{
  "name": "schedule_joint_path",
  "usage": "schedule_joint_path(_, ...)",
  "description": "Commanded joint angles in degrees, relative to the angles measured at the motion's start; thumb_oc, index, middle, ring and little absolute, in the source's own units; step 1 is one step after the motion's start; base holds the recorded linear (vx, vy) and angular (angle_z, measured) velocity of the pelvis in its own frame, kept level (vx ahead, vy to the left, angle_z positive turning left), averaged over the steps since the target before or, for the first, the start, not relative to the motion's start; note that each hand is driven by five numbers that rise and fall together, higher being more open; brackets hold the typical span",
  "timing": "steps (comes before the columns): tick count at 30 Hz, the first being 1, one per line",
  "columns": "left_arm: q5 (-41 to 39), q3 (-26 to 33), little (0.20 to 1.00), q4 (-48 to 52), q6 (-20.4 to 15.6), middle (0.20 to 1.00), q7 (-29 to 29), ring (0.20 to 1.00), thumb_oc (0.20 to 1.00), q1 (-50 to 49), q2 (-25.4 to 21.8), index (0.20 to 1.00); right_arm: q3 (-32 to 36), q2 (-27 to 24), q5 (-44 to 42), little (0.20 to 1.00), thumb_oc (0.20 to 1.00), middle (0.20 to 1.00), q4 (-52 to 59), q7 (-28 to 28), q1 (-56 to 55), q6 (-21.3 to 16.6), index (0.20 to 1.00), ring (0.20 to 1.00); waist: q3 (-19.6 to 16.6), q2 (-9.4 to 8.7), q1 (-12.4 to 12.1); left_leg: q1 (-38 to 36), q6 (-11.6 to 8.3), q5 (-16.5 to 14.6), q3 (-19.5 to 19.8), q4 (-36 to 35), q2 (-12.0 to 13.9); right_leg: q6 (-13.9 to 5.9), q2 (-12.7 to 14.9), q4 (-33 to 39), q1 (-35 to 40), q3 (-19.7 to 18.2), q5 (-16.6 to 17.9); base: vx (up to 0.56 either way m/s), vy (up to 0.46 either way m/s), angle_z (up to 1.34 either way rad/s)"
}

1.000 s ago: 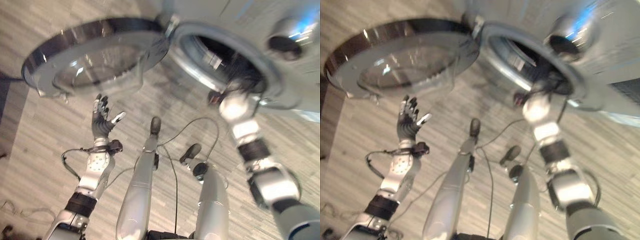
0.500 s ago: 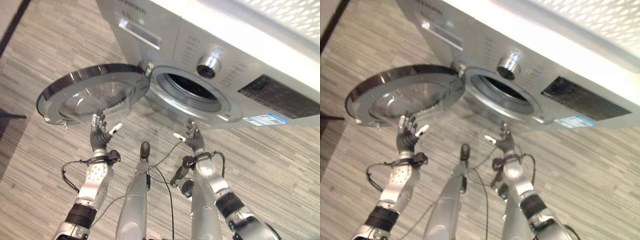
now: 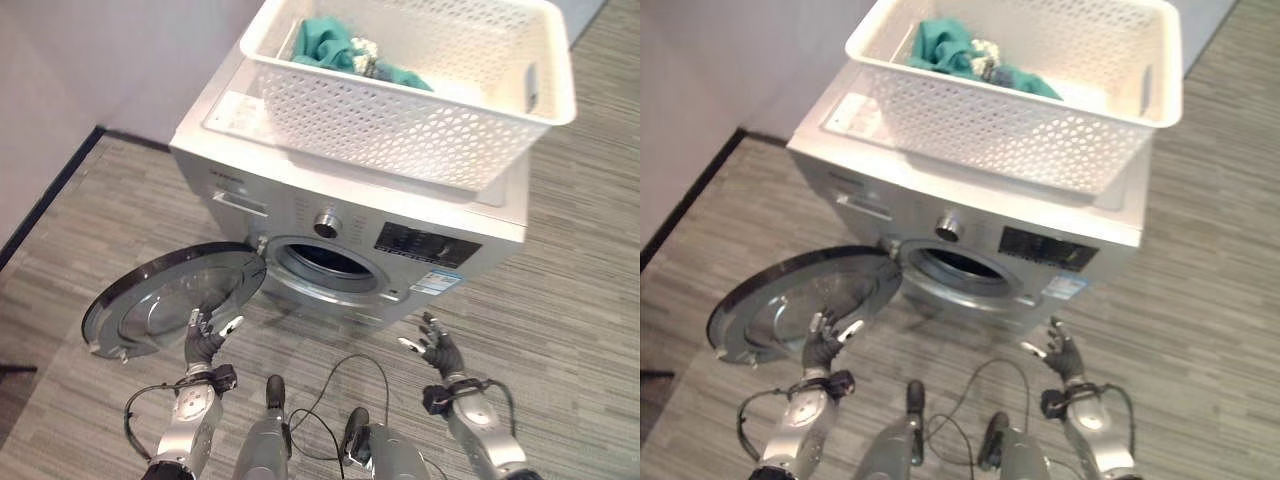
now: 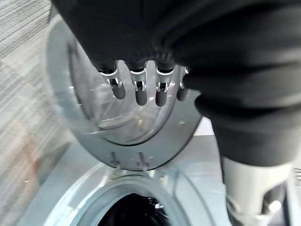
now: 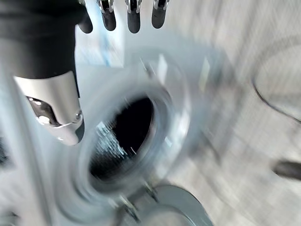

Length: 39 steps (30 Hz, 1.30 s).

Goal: Grab the laundry basket,head to the washer,open it,put in the laundry and shut it.

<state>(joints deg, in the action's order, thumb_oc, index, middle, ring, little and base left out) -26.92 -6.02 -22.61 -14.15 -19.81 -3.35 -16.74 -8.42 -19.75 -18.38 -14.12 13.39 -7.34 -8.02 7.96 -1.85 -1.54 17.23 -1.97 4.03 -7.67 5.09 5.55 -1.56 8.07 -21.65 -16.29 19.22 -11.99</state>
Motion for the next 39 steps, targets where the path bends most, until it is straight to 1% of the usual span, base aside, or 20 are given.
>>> schedule_joint_path(1, 0.1, 4.0, 1.000, -1.1, -2.4, 1.000, -0.9, 1.000, 1.000, -0.2, 0.2, 1.000, 6.1, 0.1, 7.6, 1.000, 1.000, 1.000, 5.6, 6.3, 2.7, -4.1, 1.000, 1.000, -0.6, -0.73, 0.6, -2.0, 1.90, -5.1, -1.1, 0.6, -3.4, -4.75, -0.8, 7.0, 12.1, -1.7, 0.7, 0.20, 0.164, -0.56)
schedule_joint_path(4, 0.9, 5.1, 1.000, -2.5, -2.1, 1.000, -0.9, 1.000, 1.000, -1.4, 0.9, 1.000, 10.9, -0.5, 13.3, 1.000, 1.000, 1.000, 9.8, 10.1, 2.8, -4.4, 1.000, 1.000, -1.6, 0.39, 0.7, -7.3, 4.51, -6.2, -2.8, -0.9, -4.7, -7.23, 1.0, 1.3, 11.6, -2.7, 6.5, 0.15, 0.202, -0.38)
schedule_joint_path(6, 2.0, 5.0, 1.000, -3.6, -1.7, 1.000, -0.4, 1.000, 1.000, -1.1, 0.8, 1.000, 16.3, -2.2, 19.4, 1.000, 1.000, 1.000, 14.5, 14.8, 4.5, -4.1, 1.000, 1.000, -1.5, 1.84, 1.6, -11.9, 6.51, -6.5, -2.2, -3.1, -6.0, -8.73, 2.4, -10.4, 10.1, -4.0, 11.5, 0.17, 0.243, -0.20)
schedule_joint_path(9, 3.6, 4.6, 1.000, -4.6, -0.8, 1.000, -0.4, 1.000, 1.000, 0.1, 0.2, 1.000, 21.0, -2.5, 22.2, 1.000, 1.000, 1.000, 19.2, 18.5, 6.6, -4.1, 1.000, 1.000, -1.2, 3.02, 2.1, -15.2, 6.93, -6.7, -1.7, -4.3, -6.2, -8.78, 3.6, -19.2, 8.1, -3.4, 10.6, 0.12, 0.115, 0.21)
schedule_joint_path(11, 4.2, 4.3, 1.000, -4.7, -0.4, 1.000, -0.4, 1.000, 1.000, 0.7, -0.1, 1.000, 22.9, -2.7, 22.2, 1.000, 1.000, 1.000, 20.8, 19.0, 7.2, -3.9, 1.000, 1.000, -1.3, 3.17, 2.2, -16.3, 6.72, -6.9, -1.3, -5.0, -6.2, -8.31, 4.6, -19.5, 7.5, -2.8, 9.6, 0.11, -0.002, 0.40)
schedule_joint_path(13, 5.2, 4.3, 1.000, -5.1, 0.0, 1.000, 0.8, 1.000, 1.000, 1.9, -1.1, 1.000, 26.1, -6.0, 23.0, 1.000, 1.000, 1.000, 23.0, 19.3, 11.0, -2.6, 1.000, 1.000, -2.3, 2.97, 1.9, -17.1, 5.43, -7.7, 0.8, -5.7, -5.5, -6.67, 5.5, -8.7, 6.5, -3.3, 6.0, 0.16, -0.106, 0.25)
schedule_joint_path(16, 6.9, 4.6, 1.000, -5.5, 0.3, 1.000, 1.6, 1.000, 1.000, 2.1, -1.2, 1.000, 27.5, -11.3, 23.9, 1.000, 1.000, 1.000, 23.1, 19.2, 14.0, -1.5, 1.000, 1.000, -2.9, 2.26, 1.8, -18.7, 4.92, -9.4, 2.8, -5.7, -5.6, -6.93, 3.8, 4.3, 6.3, -8.6, 6.6, 0.11, -0.104, 0.13)
schedule_joint_path(17, 6.9, 4.6, 1.000, -5.5, 0.3, 1.000, 1.6, 1.000, 1.000, 2.2, -1.2, 1.000, 27.6, -11.4, 23.8, 1.000, 1.000, 1.000, 23.0, 19.2, 14.0, -1.5, 1.000, 1.000, -2.9, 2.39, 1.7, -18.5, 4.94, -9.3, 2.7, -5.7, -5.5, -6.86, 3.6, 4.8, 6.4, -8.6, 7.2, 0.08, -0.075, 0.28)
schedule_joint_path(20, 8.3, 4.3, 1.000, -6.7, 0.6, 1.000, 2.5, 1.000, 1.000, 2.7, -1.4, 1.000, 29.2, -19.7, 25.4, 1.000, 1.000, 1.000, 22.7, 18.6, 16.4, -0.4, 1.000, 1.000, -3.4, 0.72, 2.2, -19.5, 4.67, -10.4, 4.9, -5.8, -6.5, -8.86, 3.0, 13.0, 6.2, -15.6, 12.1, 0.11, -0.090, 0.52)
schedule_joint_path(24, 8.8, 3.3, 1.000, -7.2, 0.9, 1.000, 4.3, 1.000, 1.000, 1.9, -1.2, 1.000, 30.5, -27.2, 24.9, 1.000, 1.000, 1.000, 22.6, 17.3, 18.8, -0.6, 1.000, 1.000, -5.4, -0.72, 2.0, -20.7, 4.43, -10.7, 5.8, -7.2, -7.2, -9.36, 3.3, 15.9, 8.7, -15.2, 13.7, 0.12, -0.079, 0.56)
schedule_joint_path(25, 8.4, 2.2, 1.000, -7.4, 1.2, 1.000, 5.4, 1.000, 1.000, 1.0, -1.3, 1.000, 29.7, -33.8, 22.1, 1.000, 1.000, 1.000, 20.8, 15.2, 22.2, -0.7, 1.000, 1.000, -6.2, -1.47, 1.9, -20.7, 4.06, -10.5, 6.7, -7.6, -6.8, -9.22, 2.6, 16.8, 9.1, -15.3, 13.9, 0.06, -0.073, 0.15)
schedule_joint_path(26, 8.4, 2.2, 1.000, -7.4, 1.2, 1.000, 5.4, 1.000, 1.000, 1.0, -1.1, 1.000, 29.4, -34.2, 21.8, 1.000, 1.000, 1.000, 20.2, 15.2, 22.6, -0.9, 1.000, 1.000, -6.2, -1.25, 1.9, -20.7, 4.03, -10.4, 6.7, -7.7, -6.7, -9.20, 2.6, 16.9, 9.1, -15.3, 13.9, 0.08, -0.112, 0.05)
schedule_joint_path(27, 8.0, 1.8, 1.000, -7.4, 1.1, 1.000, 5.9, 1.000, 1.000, 0.7, -1.6, 1.000, 28.4, -38.7, 20.1, 1.000, 1.000, 1.000, 19.5, 13.9, 24.8, -0.8, 1.000, 1.000, -6.5, -1.91, 1.7, -20.7, 3.77, -10.2, 6.6, -7.8, -6.4, -9.08, 2.4, 17.2, 9.4, -14.9, 13.7, 0.04, -0.108, -0.03)
schedule_joint_path(28, 6.8, 1.3, 1.000, -7.2, 1.1, 1.000, 6.6, 1.000, 1.000, 0.3, -1.6, 1.000, 24.2, -45.5, 15.7, 1.000, 1.000, 1.000, 17.0, 10.6, 29.8, -1.5, 1.000, 1.000, -6.7, -2.23, 1.9, -20.6, 3.11, -9.8, 6.9, -8.3, -5.8, -8.69, 1.9, 17.8, 9.8, -14.4, 13.6, 0.05, -0.146, -0.04)
schedule_joint_path(30, 5.7, 0.8, 1.000, -7.3, 1.0, 1.000, 7.6, 1.000, 1.000, 0.2, -2.1, 1.000, 20.1, -51.2, 9.0, 1.000, 1.000, 1.000, 15.1, 5.3, 33.0, -2.7, 1.000, 1.000, -7.0, -3.14, 2.0, -20.8, 2.36, -9.3, 7.0, -9.1, -5.0, -8.42, 1.4, 18.5, 10.2, -13.9, 13.3, 0.04, -0.110, -0.07)
schedule_joint_path(31, 5.7, 0.9, 1.000, -7.3, 1.0, 1.000, 7.7, 1.000, 1.000, 0.2, -1.9, 1.000, 19.4, -51.5, 8.8, 1.000, 1.000, 1.000, 14.7, 5.2, 33.7, -2.9, 1.000, 1.000, -7.0, -2.97, 2.1, -20.9, 2.33, -9.3, 7.0, -9.2, -4.9, -8.40, 1.4, 18.6, 10.3, -13.9, 13.3, 0.04, -0.078, -0.05)
schedule_joint_path(35, 3.0, -0.5, 1.000, -7.3, 1.0, 1.000, 9.6, 1.000, 1.000, 0.0, -3.2, 1.000, -4.8, -60.0, -2.9, 1.000, 1.000, 1.000, 5.3, -4.8, 55.3, -0.8, 1.000, 1.000, -7.5, -4.77, 1.7, -20.8, 0.72, -8.3, 6.9, -9.9, -3.4, -7.64, 0.5, 20.6, 11.2, -13.1, 13.4, 0.02, -0.094, 0.03)
schedule_joint_path(36, 2.5, -0.6, 1.000, -7.4, 1.1, 1.000, 9.7, 1.000, 1.000, -0.1, -3.3, 1.000, -11.3, -60.2, -4.1, 1.000, 1.000, 1.000, 3.5, -5.3, 61.9, -0.2, 1.000, 1.000, -7.7, -4.89, 1.8, -20.8, 0.48, -8.1, 6.9, -10.0, -3.2, -7.55, 0.3, 21.1, 11.3, -13.0, 13.4, 0.04, -0.106, 0.05)
schedule_joint_path(37, 1.5, -1.1, 1.000, -8.0, 1.4, 1.000, 10.2, 1.000, 1.000, -0.3, -3.3, 1.000, -25.8, -58.7, -7.6, 0.937, 0.937, 0.937, -0.9, -8.9, 75.7, 0.6, 0.937, 0.937, -8.0, -5.22, 1.8, -20.8, -0.12, -7.9, 6.7, -10.1, -2.5, -7.12, -0.3, 21.9, 11.8, -12.9, 13.3, 0.04, -0.092, 0.07)
schedule_joint_path(39, 1.1, -1.3, 1.000, -8.1, 1.4, 1.000, 10.5, 1.000, 1.000, -0.2, -3.1, 1.000, -31.4, -57.6, -8.6, 1.000, 1.000, 1.000, -2.7, -9.9, 81.0, 1.1, 1.000, 1.000, -8.0, -5.25, 1.9, -20.7, -0.39, -7.7, 6.7, -10.1, -2.2, -7.01, -0.5, 22.2, 11.9, -12.9, 13.4, 0.02, -0.059, 0.00)
